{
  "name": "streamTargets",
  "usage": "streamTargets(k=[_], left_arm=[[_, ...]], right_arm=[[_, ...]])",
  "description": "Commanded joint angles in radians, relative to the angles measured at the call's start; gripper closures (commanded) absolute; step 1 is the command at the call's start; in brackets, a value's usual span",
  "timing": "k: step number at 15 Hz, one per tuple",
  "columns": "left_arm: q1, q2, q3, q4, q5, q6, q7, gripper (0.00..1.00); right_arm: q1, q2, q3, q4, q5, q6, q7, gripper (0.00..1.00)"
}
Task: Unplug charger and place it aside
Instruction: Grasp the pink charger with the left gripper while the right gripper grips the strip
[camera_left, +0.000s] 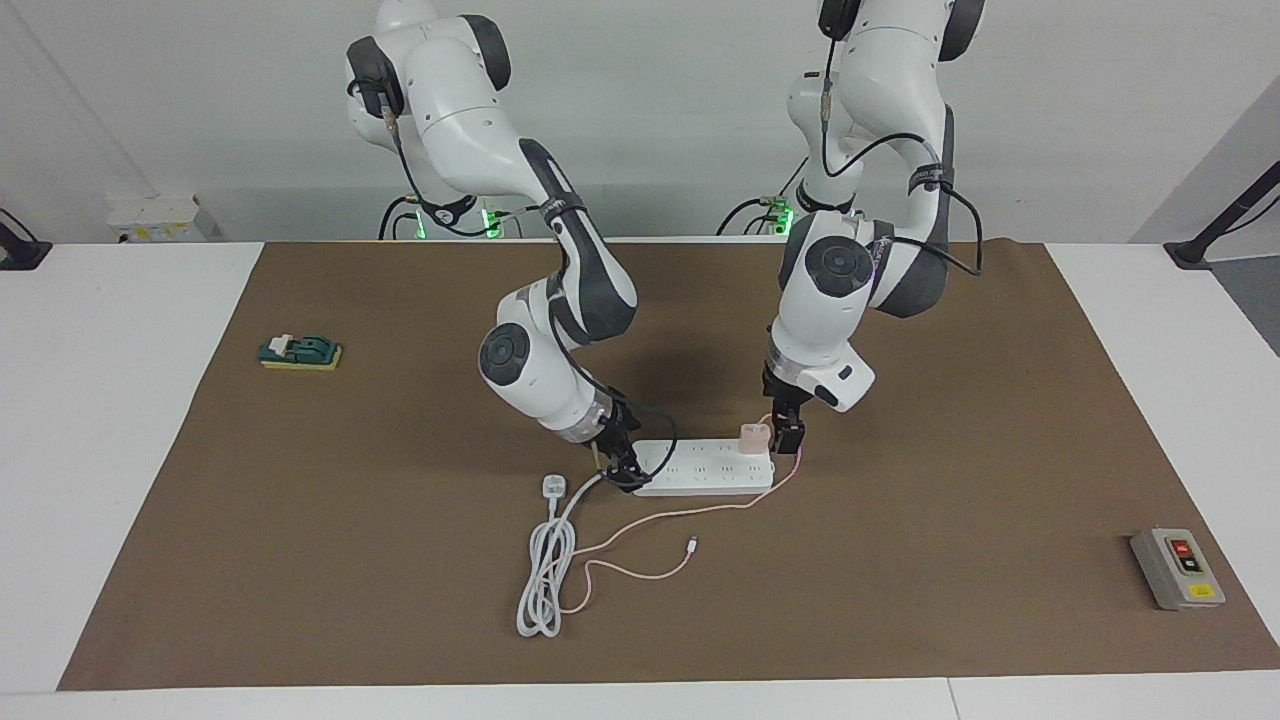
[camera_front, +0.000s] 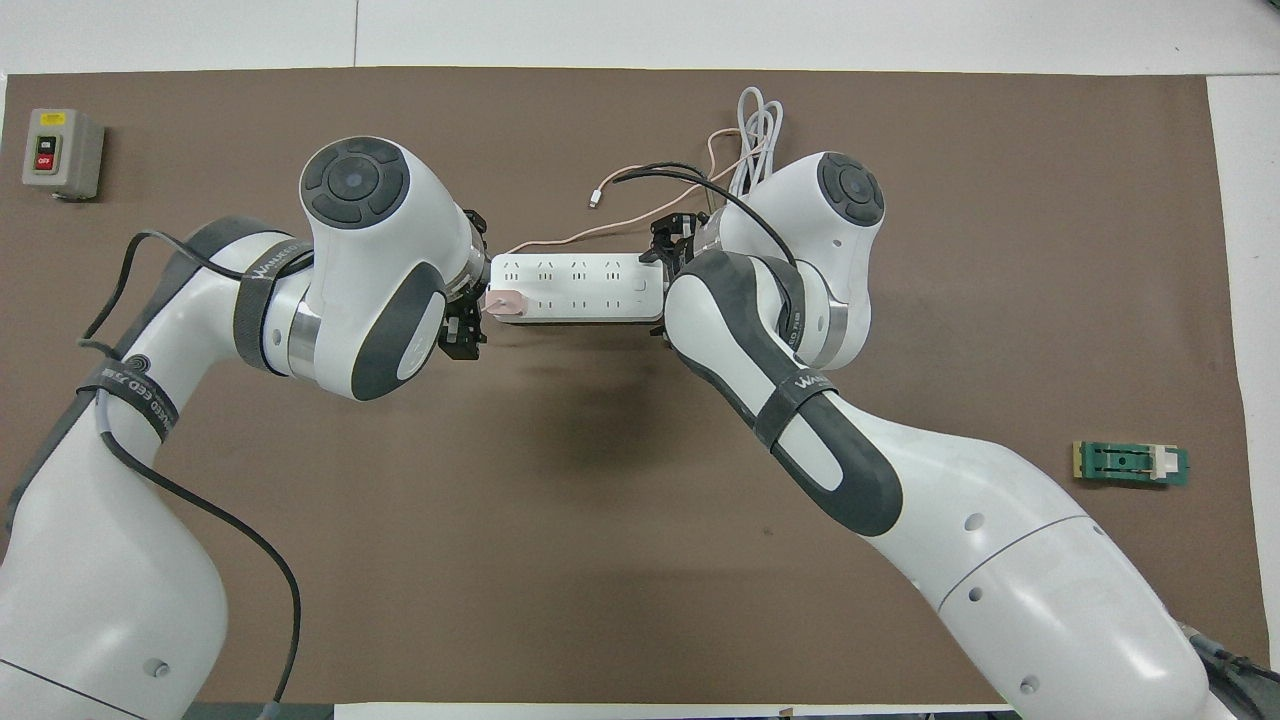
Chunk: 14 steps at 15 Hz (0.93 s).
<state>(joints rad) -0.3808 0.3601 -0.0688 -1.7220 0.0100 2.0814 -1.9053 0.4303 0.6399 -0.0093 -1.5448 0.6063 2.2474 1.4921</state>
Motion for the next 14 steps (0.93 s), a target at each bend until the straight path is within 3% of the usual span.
streamTargets(k=[1,14], left_arm=[[-0.012,0.005,0.012,0.009,0.013,-0.003,0.02,0.0],[-0.009,0.003,0.011,0.002,0.01,0.009,0.058,0.0]], right_arm=[[-0.016,0.03,0.006,0.037,0.004,-0.009,-0.032,0.0],[0.008,0.081,0.006,0.084,-0.002,0.035,-0.029,0.02]])
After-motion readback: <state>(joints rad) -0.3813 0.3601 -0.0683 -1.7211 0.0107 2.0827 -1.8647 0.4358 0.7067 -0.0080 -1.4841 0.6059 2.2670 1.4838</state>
